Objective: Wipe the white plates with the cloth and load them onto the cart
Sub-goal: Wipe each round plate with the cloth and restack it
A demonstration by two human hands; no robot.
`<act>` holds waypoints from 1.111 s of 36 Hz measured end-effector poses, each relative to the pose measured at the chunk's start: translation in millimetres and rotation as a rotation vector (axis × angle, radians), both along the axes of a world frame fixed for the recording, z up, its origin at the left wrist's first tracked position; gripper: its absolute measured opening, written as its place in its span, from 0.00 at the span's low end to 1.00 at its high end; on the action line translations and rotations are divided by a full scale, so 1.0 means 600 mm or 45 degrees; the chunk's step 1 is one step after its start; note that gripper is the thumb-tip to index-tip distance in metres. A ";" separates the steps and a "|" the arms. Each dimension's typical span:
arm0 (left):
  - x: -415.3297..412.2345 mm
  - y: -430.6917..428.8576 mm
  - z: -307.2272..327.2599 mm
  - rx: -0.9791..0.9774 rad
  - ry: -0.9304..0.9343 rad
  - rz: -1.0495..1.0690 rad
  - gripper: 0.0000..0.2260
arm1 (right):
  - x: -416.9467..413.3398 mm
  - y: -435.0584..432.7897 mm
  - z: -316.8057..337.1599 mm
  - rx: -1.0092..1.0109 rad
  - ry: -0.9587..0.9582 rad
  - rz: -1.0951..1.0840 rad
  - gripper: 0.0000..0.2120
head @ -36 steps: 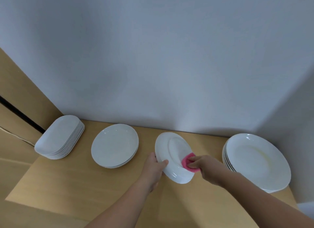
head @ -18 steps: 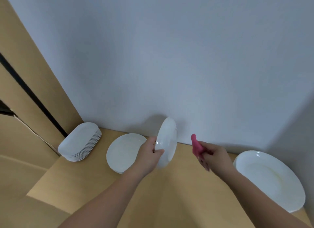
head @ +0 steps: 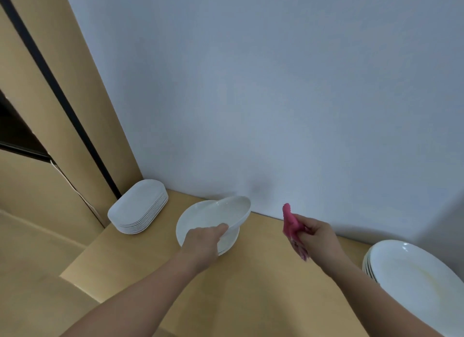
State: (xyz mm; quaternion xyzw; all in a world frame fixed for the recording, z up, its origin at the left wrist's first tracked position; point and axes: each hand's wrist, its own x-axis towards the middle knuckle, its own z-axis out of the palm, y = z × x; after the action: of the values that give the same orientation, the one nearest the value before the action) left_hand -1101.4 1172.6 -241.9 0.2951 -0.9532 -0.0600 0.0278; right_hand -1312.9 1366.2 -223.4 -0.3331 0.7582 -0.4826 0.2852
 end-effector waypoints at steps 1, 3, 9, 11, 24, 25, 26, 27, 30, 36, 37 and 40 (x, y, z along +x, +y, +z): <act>0.005 -0.003 -0.003 0.001 -0.015 0.006 0.13 | 0.005 -0.003 0.002 0.002 0.004 0.000 0.12; 0.014 -0.009 -0.010 0.005 -0.042 0.006 0.15 | 0.017 -0.011 0.007 -0.014 0.014 0.011 0.11; 0.033 -0.027 -0.034 0.037 -0.088 -0.038 0.17 | 0.049 -0.031 0.025 -0.072 0.026 0.044 0.19; 0.036 -0.033 -0.037 0.037 -0.106 -0.054 0.18 | 0.058 -0.038 0.030 -0.079 0.046 0.039 0.17; 0.043 -0.061 -0.088 0.113 -0.273 -0.255 0.17 | 0.110 -0.062 0.039 -0.062 0.040 -0.048 0.13; 0.045 -0.065 -0.096 0.115 -0.282 -0.272 0.18 | 0.112 -0.062 0.038 -0.057 0.035 -0.067 0.12; 0.047 -0.068 -0.103 0.118 -0.292 -0.285 0.19 | 0.113 -0.063 0.036 -0.056 0.027 -0.085 0.11; 0.049 -0.071 -0.109 0.124 -0.302 -0.294 0.20 | 0.115 -0.063 0.035 -0.059 0.020 -0.099 0.11; 0.052 -0.078 -0.123 0.121 -0.318 -0.305 0.22 | 0.119 -0.064 0.029 -0.058 0.018 -0.122 0.13; 0.050 -0.090 -0.134 0.095 -0.375 -0.272 0.21 | 0.124 -0.069 0.020 -0.041 0.018 -0.146 0.18; 0.049 -0.091 -0.136 0.079 -0.387 -0.270 0.20 | 0.124 -0.070 0.019 -0.038 0.012 -0.155 0.17; 0.046 -0.092 -0.138 0.032 -0.394 -0.278 0.18 | 0.122 -0.070 0.013 -0.042 -0.014 -0.177 0.16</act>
State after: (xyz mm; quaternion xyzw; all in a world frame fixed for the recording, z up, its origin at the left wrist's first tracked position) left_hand -1073.8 1117.2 -324.9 0.1959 -0.9716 -0.0283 -0.1296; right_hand -1239.7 1324.3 -215.7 -0.2814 0.7699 -0.5156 0.2496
